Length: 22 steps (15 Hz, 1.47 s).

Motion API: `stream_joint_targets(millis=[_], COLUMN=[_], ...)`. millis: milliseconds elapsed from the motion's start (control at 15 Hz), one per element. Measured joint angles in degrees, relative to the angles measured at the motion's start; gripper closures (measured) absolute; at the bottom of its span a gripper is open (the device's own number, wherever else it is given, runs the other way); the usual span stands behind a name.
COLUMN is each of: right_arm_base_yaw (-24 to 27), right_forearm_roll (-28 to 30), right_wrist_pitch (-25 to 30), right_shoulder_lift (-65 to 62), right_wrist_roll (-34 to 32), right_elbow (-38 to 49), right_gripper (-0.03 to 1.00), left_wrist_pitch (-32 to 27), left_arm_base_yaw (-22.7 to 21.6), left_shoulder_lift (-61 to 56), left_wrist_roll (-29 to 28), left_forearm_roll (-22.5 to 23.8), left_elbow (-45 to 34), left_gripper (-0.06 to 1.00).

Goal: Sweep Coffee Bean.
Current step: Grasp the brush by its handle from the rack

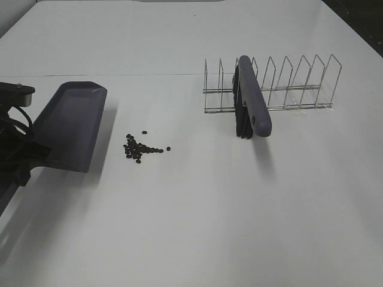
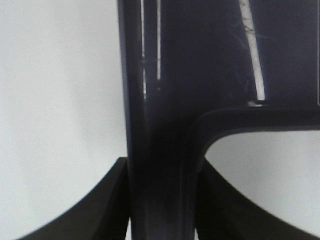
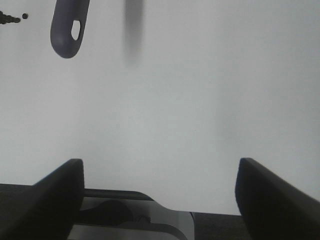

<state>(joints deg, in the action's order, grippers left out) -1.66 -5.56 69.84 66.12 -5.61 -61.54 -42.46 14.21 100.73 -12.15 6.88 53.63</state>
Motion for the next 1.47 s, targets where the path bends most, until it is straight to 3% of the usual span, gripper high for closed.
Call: stream_joint_targets(millis=[400,667,800,1133,1467], right_arm_base_yaw=[-0.46,-9.51,-11.34,-11.80,-11.80], right_forearm_roll=[0.06,0.86,1.09,0.86,2.92], right_wrist_pitch=[0.00,0.00,0.00,0.00,-0.06], right_shoulder_lift=[14.67,29.11,33.80,48.70,60.28], right_wrist_roll=[-0.06,-1.15,-2.69,-3.90,-3.90], right_elbow=[-12.89,-25.27,-30.60,-46.52,-56.49], right_gripper=[0.20,0.20,0.20,0.20,0.20], left_wrist_pitch=[-0.40,-0.40,-0.40,-0.40,-0.40], left_arm_base_yaw=[0.00,0.00,0.00,0.00,0.00], left_shoulder_lift=[0.00,0.00,0.00,0.00,0.00], left_wrist_roll=[0.17,0.17,0.17,0.17,0.17], left_forearm_roll=[0.00,0.00,0.00,0.00,0.00], left_elbow=[0.00,0.00,0.00,0.00,0.00], left_gripper=[0.61,0.61,0.61,0.61,0.61])
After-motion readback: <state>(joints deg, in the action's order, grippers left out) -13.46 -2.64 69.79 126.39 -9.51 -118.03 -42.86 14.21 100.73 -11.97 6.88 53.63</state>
